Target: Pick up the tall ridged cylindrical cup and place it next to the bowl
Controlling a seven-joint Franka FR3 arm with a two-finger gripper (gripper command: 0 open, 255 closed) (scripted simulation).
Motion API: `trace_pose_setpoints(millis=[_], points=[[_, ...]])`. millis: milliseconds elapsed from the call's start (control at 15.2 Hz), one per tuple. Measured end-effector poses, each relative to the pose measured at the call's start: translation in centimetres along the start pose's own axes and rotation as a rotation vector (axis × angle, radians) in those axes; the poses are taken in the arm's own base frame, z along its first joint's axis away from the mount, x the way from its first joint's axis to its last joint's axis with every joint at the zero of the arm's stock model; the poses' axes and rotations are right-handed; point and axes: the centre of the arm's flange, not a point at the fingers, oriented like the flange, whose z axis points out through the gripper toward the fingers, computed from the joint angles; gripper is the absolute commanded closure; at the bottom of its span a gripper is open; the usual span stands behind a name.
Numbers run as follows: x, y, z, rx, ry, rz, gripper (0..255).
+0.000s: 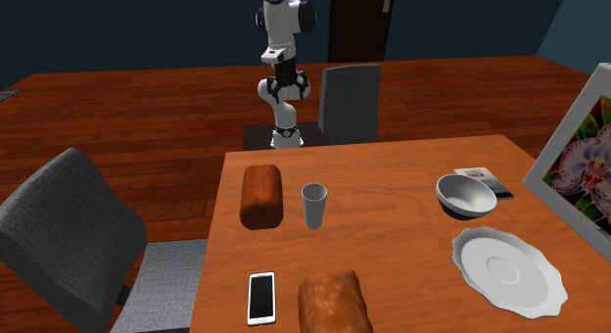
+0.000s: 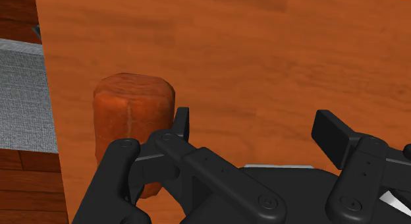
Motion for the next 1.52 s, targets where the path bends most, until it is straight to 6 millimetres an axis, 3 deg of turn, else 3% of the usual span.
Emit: trace_pose_setpoints(millis=[198,1518], points=[[1.2,-0.4,0.7,-0.008,-0.001,0.0,0],[24.8,-4.5,12.3,-0.133,-0.015,-0.003,0]])
